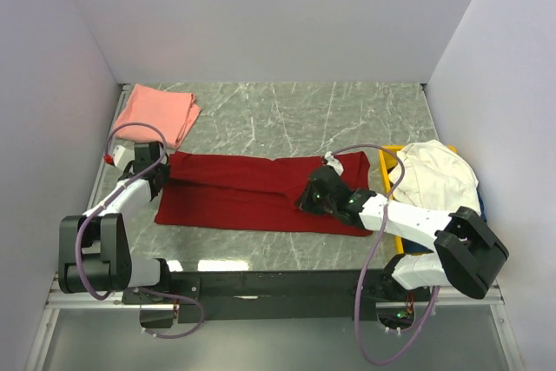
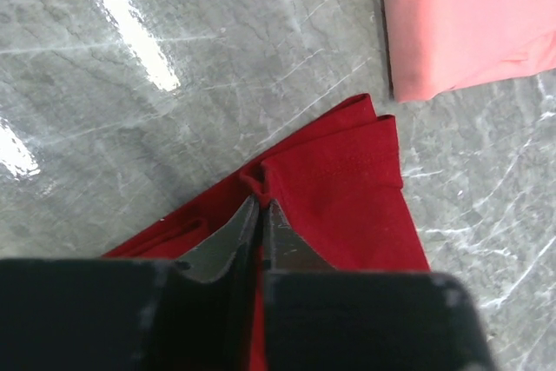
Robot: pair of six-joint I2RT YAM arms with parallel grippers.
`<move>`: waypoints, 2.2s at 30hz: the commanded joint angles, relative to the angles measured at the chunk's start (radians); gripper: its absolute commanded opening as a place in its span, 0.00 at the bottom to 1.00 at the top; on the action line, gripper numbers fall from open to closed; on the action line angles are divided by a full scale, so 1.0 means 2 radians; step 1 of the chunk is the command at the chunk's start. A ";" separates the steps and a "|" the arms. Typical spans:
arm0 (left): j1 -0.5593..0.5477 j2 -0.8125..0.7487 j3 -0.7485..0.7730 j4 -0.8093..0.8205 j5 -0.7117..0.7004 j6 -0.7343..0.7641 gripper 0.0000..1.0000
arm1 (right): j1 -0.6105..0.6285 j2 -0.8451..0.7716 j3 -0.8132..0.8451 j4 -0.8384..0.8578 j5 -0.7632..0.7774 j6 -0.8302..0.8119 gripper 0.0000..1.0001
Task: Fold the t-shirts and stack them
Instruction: Fold the tshirt
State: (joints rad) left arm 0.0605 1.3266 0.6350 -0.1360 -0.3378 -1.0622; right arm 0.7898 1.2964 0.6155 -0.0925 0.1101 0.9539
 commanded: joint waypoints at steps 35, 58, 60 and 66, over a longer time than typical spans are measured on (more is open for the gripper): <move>-0.457 0.082 0.121 0.124 0.117 0.161 0.64 | -0.288 0.110 0.138 -0.072 -0.100 -0.202 0.55; -0.533 0.196 0.188 0.070 0.087 0.145 0.52 | -0.281 0.140 0.121 -0.048 -0.115 -0.199 0.50; -0.533 0.197 0.189 0.070 0.083 0.143 0.51 | -0.281 0.144 0.122 -0.052 -0.113 -0.200 0.49; -0.533 0.198 0.189 0.052 0.078 0.142 0.39 | -0.277 0.139 0.119 -0.054 -0.113 -0.201 0.40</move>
State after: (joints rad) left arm -1.0008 1.7195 0.9730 -0.0223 -0.1593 -0.7757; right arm 0.2256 1.5753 0.8593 -0.2211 -0.1219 0.5632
